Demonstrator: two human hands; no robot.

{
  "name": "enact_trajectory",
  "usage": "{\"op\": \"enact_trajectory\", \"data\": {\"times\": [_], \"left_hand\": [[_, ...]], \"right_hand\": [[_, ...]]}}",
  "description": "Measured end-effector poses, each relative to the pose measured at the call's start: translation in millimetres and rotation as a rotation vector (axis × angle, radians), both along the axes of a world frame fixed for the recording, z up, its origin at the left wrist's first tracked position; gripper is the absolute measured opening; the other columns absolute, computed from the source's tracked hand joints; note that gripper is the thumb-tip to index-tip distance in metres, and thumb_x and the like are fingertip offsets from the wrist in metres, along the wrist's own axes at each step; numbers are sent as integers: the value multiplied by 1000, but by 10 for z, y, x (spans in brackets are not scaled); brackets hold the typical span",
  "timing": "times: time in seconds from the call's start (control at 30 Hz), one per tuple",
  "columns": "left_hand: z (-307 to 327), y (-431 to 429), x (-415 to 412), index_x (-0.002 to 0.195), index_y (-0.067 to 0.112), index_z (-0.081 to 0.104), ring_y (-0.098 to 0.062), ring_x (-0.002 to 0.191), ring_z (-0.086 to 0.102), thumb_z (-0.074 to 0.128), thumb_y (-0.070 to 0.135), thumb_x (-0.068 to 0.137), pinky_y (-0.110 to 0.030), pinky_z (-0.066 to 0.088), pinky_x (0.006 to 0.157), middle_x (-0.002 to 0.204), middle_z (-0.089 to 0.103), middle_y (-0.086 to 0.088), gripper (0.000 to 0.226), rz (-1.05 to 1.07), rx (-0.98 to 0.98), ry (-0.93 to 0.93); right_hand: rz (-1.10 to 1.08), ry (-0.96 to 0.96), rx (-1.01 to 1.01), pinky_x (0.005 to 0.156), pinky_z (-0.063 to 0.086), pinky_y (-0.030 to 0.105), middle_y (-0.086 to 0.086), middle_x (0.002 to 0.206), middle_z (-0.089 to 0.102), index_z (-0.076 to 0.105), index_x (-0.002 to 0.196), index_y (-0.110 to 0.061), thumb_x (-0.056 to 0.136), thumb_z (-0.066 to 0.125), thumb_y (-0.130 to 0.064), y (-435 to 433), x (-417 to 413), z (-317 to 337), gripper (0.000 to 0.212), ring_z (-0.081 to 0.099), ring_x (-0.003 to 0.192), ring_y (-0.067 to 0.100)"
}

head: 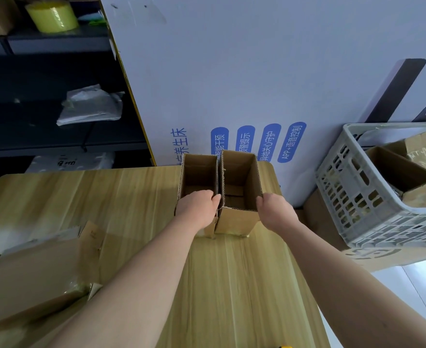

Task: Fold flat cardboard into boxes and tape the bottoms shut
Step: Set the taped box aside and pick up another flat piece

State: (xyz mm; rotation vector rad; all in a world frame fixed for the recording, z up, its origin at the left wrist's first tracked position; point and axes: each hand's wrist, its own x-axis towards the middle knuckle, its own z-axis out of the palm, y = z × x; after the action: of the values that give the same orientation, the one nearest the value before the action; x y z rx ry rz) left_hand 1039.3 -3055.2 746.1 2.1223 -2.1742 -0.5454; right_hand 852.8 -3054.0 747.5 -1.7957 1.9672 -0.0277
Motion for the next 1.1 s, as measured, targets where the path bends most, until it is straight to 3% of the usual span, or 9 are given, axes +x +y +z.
{"op": "enact_trajectory", "data": {"times": [0.17, 0.23, 0.43, 0.5, 0.6, 0.7, 0.97, 1.03, 1.1], "left_hand": [[128, -48, 102, 89, 18, 56, -14, 63, 52, 49, 18, 94, -25, 36, 51, 76, 57, 3, 9, 91, -31, 35], [190, -29, 208, 104, 20, 63, -18, 75, 59, 50, 10, 91, -27, 42, 56, 91, 65, 3, 21, 91, -91, -33], [211, 61, 514, 108, 23, 69, -29, 130, 39, 50, 13, 93, -42, 31, 110, 130, 57, -6, 26, 167, -51, -339], [170, 65, 499, 113, 21, 66, -31, 139, 25, 48, 20, 94, -47, 26, 113, 148, 40, -8, 26, 229, -52, -296], [143, 64, 349, 134, 16, 50, -35, 137, 33, 43, 28, 99, -40, 42, 99, 159, 9, -12, 38, 428, -4, 60], [98, 47, 234, 147, 13, 31, -31, 126, 49, 47, 11, 97, -35, 47, 96, 152, 27, -15, 53, 437, 66, 302], [73, -51, 206, 153, 23, 15, -28, 136, 38, 46, -9, 92, -35, 44, 102, 157, 25, -6, 75, 335, 40, 415], [89, -59, 225, 153, 30, 3, -29, 118, 55, 47, -9, 92, -28, 57, 76, 155, 28, -7, 85, 329, 41, 422], [96, -62, 253, 152, 32, -11, -20, 82, 63, 47, -5, 93, -15, 43, 42, 148, 38, -13, 90, 334, 48, 386]], "right_hand": [[15, 127, -30, 66, 52, 31, 6, 89, 57, 60, 112, -5, 100, 40, -6, -18, -79, 87, 23, 59, 80, 23], [-6, 150, -49, 64, 47, 31, 6, 88, 56, 60, 111, -5, 100, 39, -6, -33, -135, 113, 24, 57, 79, 24], [-35, 150, -59, 67, 52, 32, 7, 94, 60, 59, 116, -6, 100, 42, -7, -47, -229, 161, 24, 62, 84, 24], [-1, 161, -46, 65, 51, 30, 5, 93, 58, 59, 117, -7, 99, 43, -6, -57, -215, 148, 23, 60, 82, 22], [45, 159, -27, 62, 45, 28, 2, 87, 51, 57, 116, -7, 98, 44, -6, -54, -149, 104, 22, 53, 77, 19], [72, 105, -35, 68, 53, 32, 3, 90, 58, 57, 114, -9, 102, 42, -14, -32, -109, 92, 20, 60, 80, 20], [-6, 12, -46, 66, 50, 32, 9, 93, 61, 56, 107, -7, 103, 38, -16, -27, -96, 33, 20, 61, 82, 23], [-50, -57, -42, 62, 45, 28, 7, 88, 60, 54, 100, -9, 105, 34, -23, -29, -77, -7, 25, 59, 77, 20], [-119, -134, -34, 55, 39, 25, 5, 80, 57, 53, 91, -12, 105, 30, -33, -34, -79, -42, 34, 54, 69, 15]]}}
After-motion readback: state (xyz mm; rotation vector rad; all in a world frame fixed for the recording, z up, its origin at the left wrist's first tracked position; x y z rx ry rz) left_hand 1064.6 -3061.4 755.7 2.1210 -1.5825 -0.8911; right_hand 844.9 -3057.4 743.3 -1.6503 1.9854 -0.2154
